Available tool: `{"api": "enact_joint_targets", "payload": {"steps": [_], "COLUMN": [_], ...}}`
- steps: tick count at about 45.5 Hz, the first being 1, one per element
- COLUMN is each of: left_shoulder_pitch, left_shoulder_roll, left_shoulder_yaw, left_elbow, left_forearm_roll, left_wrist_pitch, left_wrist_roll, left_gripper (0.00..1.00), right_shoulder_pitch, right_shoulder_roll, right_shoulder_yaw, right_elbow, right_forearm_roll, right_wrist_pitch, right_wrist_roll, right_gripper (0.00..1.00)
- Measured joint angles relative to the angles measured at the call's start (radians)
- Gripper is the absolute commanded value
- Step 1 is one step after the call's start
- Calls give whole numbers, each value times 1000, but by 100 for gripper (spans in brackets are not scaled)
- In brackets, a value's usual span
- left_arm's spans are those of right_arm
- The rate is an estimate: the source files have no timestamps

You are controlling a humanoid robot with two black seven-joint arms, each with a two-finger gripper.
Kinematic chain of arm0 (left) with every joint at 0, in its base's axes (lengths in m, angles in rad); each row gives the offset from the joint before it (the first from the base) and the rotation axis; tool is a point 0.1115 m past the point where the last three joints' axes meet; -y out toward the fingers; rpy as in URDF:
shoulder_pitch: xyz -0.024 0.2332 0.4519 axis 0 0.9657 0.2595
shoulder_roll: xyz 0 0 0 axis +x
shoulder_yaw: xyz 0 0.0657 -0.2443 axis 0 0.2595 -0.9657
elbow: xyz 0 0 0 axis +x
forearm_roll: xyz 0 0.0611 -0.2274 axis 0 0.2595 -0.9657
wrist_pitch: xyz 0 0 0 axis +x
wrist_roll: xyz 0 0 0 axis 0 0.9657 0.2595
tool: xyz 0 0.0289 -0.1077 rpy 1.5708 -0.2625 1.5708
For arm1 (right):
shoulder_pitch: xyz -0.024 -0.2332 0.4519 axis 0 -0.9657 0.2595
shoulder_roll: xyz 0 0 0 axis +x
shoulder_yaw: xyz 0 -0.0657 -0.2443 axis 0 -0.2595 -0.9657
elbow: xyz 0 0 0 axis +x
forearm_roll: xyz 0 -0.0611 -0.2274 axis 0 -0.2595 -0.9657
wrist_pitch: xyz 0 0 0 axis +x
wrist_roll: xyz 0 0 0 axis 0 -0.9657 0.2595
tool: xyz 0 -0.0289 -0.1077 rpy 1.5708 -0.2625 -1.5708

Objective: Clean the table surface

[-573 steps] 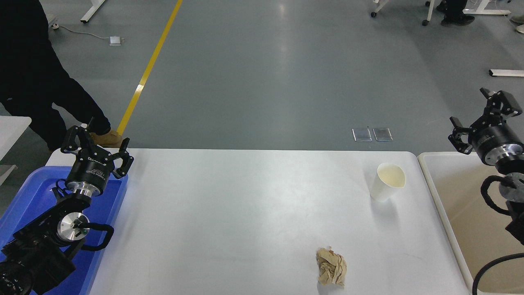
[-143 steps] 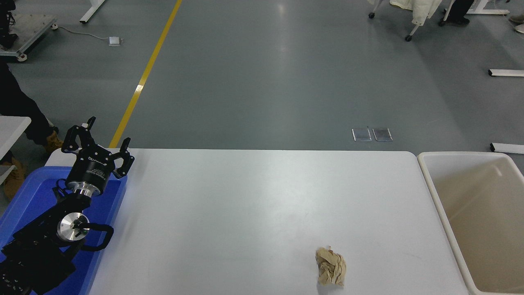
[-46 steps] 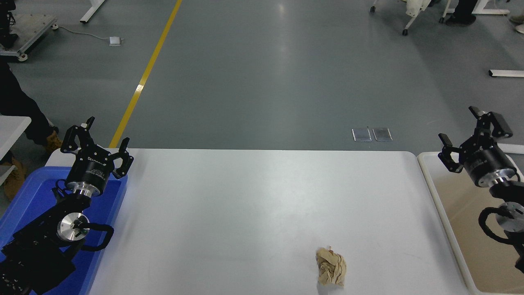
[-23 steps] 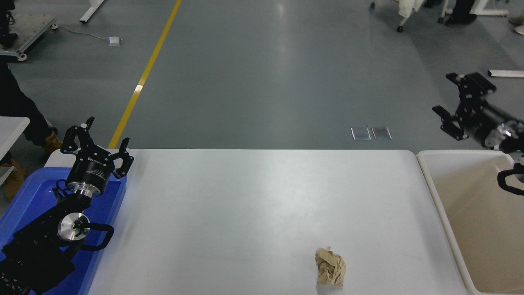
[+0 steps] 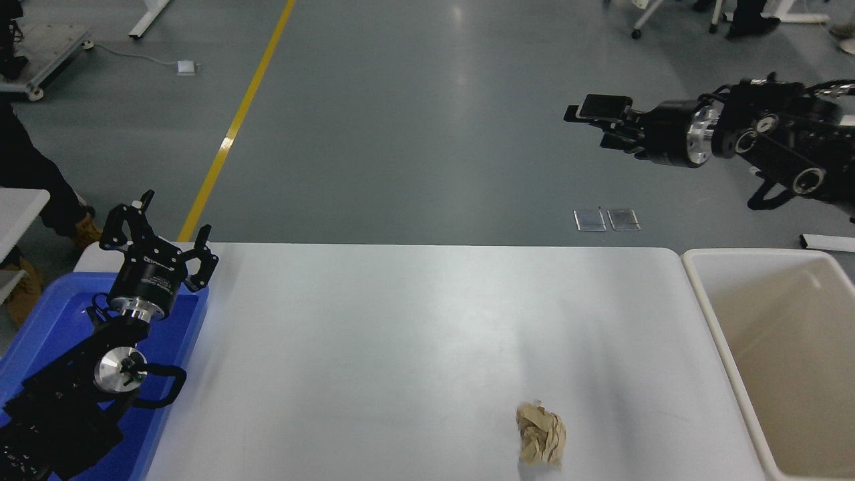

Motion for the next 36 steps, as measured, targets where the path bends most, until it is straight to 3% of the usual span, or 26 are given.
{"api": "enact_joint_targets", "payload": {"steps": [18,36], "left_shoulder_pitch": [0,0], "left_shoulder_roll": [0,0], "left_shoulder_yaw": [0,0], "left_elbow": [0,0], "left_forearm_roll": [0,0], "left_wrist_pitch": [0,-1], "left_wrist_roll": [0,0], "left_gripper": [100,100], "right_shoulder_pitch": [69,22], "right_shoulder_roll": [230,267], "right_shoulder_yaw": [-288,-394], "right_elbow": [112,261], "right_forearm_roll": [-167,-304], "right_wrist_pitch": [34,39], "right_wrist_roll": [5,5], "right_gripper": [99,99]}}
